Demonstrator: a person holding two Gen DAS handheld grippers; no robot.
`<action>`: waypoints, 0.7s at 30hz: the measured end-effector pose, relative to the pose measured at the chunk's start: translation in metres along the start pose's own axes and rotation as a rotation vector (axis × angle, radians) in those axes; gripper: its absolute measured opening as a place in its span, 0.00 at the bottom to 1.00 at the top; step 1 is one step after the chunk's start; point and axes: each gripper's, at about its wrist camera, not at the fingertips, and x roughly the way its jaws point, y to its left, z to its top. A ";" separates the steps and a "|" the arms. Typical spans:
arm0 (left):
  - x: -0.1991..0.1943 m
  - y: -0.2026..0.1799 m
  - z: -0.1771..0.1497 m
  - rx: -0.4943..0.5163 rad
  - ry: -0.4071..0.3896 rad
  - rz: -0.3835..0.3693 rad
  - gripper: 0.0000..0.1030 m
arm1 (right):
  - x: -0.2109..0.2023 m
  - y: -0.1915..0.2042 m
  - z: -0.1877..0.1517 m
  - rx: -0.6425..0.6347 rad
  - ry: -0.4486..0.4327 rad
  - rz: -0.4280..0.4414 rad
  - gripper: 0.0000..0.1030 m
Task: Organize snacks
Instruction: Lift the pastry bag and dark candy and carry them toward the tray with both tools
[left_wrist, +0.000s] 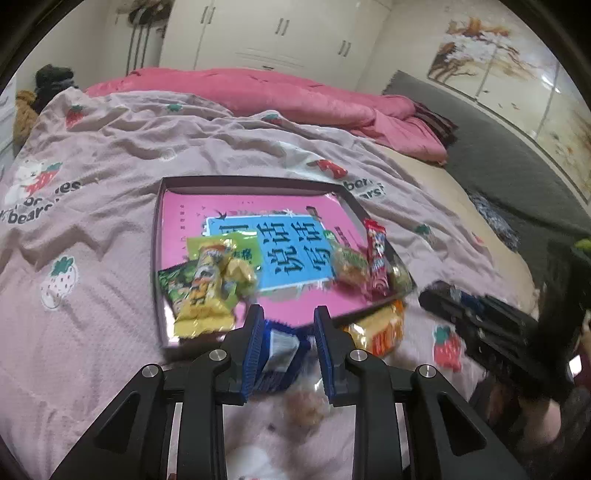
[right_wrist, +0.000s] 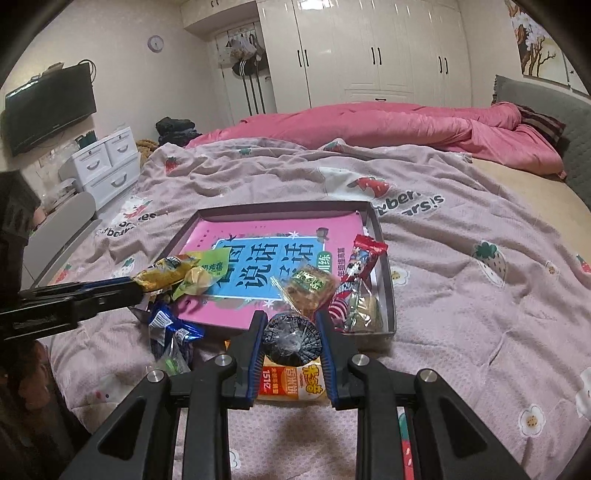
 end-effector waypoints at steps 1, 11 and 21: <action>-0.001 0.001 -0.003 0.020 0.015 0.003 0.29 | 0.000 0.000 -0.001 0.002 0.002 0.002 0.26; 0.010 -0.013 -0.029 0.110 0.116 -0.016 0.62 | 0.000 0.001 -0.004 0.011 0.008 0.023 0.26; 0.040 -0.039 -0.054 0.220 0.215 0.055 0.62 | 0.002 0.000 -0.003 0.020 0.006 0.038 0.26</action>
